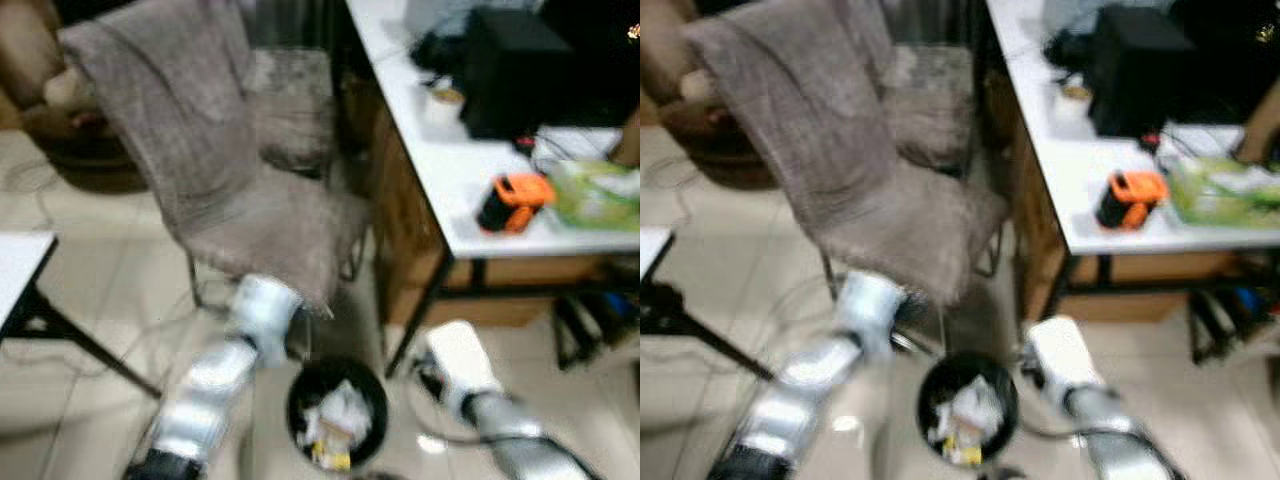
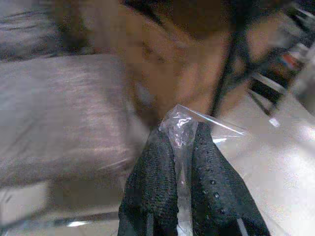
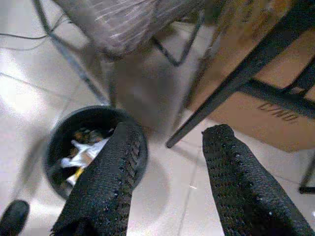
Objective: Picking trash to rubbish bin
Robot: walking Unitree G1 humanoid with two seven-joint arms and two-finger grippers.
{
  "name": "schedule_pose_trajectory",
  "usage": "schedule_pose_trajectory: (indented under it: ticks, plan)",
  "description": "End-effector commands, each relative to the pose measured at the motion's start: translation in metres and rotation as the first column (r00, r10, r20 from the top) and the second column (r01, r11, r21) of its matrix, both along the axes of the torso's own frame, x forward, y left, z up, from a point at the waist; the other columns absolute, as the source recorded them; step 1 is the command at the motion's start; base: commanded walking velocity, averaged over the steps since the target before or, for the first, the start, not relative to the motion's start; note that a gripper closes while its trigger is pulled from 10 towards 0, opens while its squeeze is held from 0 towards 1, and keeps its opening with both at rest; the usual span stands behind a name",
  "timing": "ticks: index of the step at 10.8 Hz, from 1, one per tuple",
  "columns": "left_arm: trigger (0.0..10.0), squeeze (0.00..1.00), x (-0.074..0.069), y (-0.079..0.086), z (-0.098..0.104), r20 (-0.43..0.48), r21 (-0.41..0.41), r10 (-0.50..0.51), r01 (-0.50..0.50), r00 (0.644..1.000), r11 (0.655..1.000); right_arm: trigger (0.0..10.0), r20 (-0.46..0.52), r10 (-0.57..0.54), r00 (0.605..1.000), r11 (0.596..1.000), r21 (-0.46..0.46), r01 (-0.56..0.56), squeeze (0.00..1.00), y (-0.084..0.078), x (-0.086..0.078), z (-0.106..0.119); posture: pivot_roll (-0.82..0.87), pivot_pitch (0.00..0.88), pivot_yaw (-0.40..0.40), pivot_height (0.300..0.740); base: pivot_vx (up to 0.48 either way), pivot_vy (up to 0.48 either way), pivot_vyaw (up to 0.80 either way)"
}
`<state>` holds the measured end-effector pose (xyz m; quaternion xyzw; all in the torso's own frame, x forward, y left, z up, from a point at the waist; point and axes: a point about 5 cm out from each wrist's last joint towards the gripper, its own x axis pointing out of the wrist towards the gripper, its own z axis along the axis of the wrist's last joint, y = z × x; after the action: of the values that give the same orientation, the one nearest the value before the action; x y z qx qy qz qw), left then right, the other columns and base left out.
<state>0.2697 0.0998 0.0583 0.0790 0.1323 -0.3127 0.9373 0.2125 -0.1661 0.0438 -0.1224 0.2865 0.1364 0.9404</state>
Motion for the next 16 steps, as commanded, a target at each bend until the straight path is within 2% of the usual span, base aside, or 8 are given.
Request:
schedule_pose_trajectory:
  ticks: [1,4,6,8,13,14,15,16]
  plan:
    - [10.0,0.0,-0.001,0.012,-0.005,-0.01,0.05,-0.003,0.004,1.0,0.999,10.0,0.001,0.006,1.0,1.0,0.011,-0.006,0.0,0.004,-0.001,0.001,-0.15,0.088,-0.008,0.74,0.0,0.0,0.0]
    - [10.0,0.0,0.0,0.019,-0.006,0.013,0.03,0.065,-0.065,0.998,0.997,10.0,-0.004,-0.003,1.0,1.0,0.011,0.004,0.0,0.004,-0.004,0.002,-0.15,0.091,-0.005,0.74,0.0,0.0,0.0]
    - [10.0,0.0,-0.003,0.014,-0.019,-0.07,0.043,-0.014,0.017,0.997,0.999,10.0,-0.032,0.009,0.999,1.0,-0.002,-0.009,0.0,0.003,-0.007,0.0,-0.16,0.09,-0.011,0.74,0.0,0.0,0.0]
    - [10.0,0.0,0.002,0.0,-0.035,-0.155,0.077,-0.096,0.109,0.983,0.991,10.0,-0.031,0.134,0.991,0.991,0.012,-0.133,0.0,0.004,-0.009,0.008,-0.17,0.099,-0.011,0.74,0.0,0.0,0.0]
    - [10.0,0.0,0.019,-0.051,-0.035,-0.152,0.036,-0.185,0.192,0.971,0.981,10.0,-0.129,0.424,0.896,0.903,0.125,-0.41,0.0,-0.007,-0.054,0.037,-0.24,0.138,0.008,0.74,0.0,0.0,0.0]
    - [10.0,0.08,0.019,-0.056,-0.035,-0.163,0.03,-0.21,0.218,0.964,0.976,10.0,-0.151,0.44,0.885,0.896,0.134,-0.422,0.0,-0.011,-0.06,0.041,-0.25,0.147,0.013,0.74,0.0,0.0,0.0]
    - [10.0,1.0,0.018,-0.058,-0.036,-0.176,0.028,-0.235,0.244,0.956,0.969,10.0,-0.155,0.445,0.882,0.894,0.136,-0.427,0.0,-0.011,-0.061,0.043,-0.25,0.148,0.013,0.74,0.0,0.0,0.0]
    - [10.0,1.0,0.015,-0.06,-0.038,-0.194,0.021,-0.267,0.276,0.944,0.961,10.0,-0.16,0.451,0.878,0.891,0.142,-0.432,0.0,-0.011,-0.062,0.044,-0.25,0.15,0.013,0.74,0.0,0.0,0.0]
